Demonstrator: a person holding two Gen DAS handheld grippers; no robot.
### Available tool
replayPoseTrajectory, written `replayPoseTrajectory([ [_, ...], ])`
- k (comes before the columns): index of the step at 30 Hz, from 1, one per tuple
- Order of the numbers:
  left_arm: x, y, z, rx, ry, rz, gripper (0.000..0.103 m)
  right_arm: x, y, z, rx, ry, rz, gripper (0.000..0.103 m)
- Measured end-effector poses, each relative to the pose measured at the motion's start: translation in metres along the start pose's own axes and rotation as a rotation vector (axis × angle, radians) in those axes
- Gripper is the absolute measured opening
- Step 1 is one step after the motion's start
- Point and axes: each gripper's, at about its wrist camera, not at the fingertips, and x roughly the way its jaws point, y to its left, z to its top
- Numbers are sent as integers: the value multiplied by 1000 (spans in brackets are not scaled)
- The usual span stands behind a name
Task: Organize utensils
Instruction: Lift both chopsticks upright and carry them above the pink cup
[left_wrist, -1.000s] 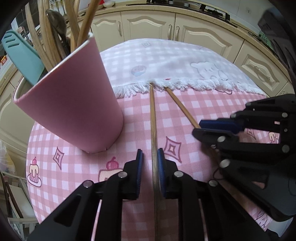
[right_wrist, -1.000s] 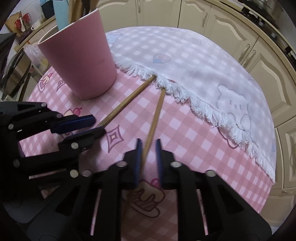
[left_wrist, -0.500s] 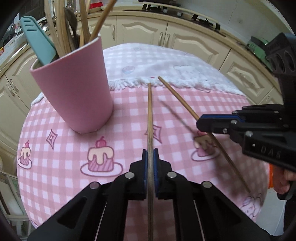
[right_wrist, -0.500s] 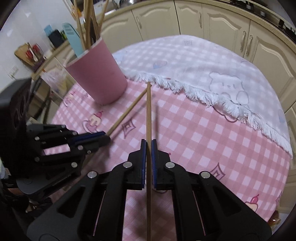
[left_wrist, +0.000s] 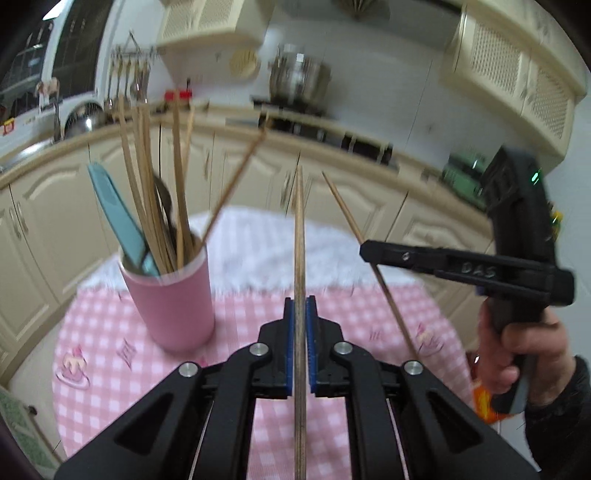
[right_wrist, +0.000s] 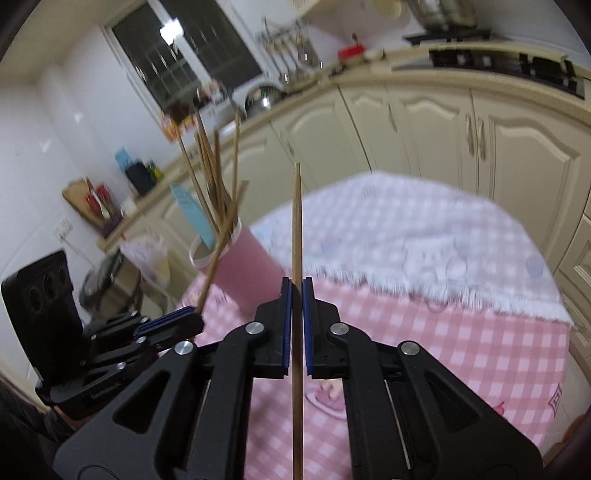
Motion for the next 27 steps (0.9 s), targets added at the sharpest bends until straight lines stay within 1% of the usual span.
replayPoseTrajectory([
  [5, -37, 6, 27, -9, -157, 3, 5, -21, 15, 25, -17, -131, 28, 6],
  [6, -44, 9, 36, -16, -193, 12, 5, -24, 20, 33, -26, -159, 39, 6],
  [10, -65, 26, 62, -20, -296, 56, 5, -36, 49, 65, -71, -278, 97, 6],
  [12, -70, 37, 76, -25, -343, 66, 5, -36, 64, 79, -102, -324, 119, 6],
  [16, -79, 57, 104, -50, -439, 60, 5, -25, 94, 104, -147, -404, 158, 6],
  [19, -82, 69, 121, -77, -515, 57, 5, -12, 111, 118, -168, -450, 155, 6],
  [21, -81, 77, 130, -91, -548, 54, 5, -1, 116, 124, -173, -468, 140, 6],
  [24, -72, 81, 138, -109, -588, 65, 5, 17, 121, 128, -162, -469, 127, 6],
  [27, -61, 83, 138, -115, -613, 81, 5, 31, 125, 127, -163, -473, 110, 6],
])
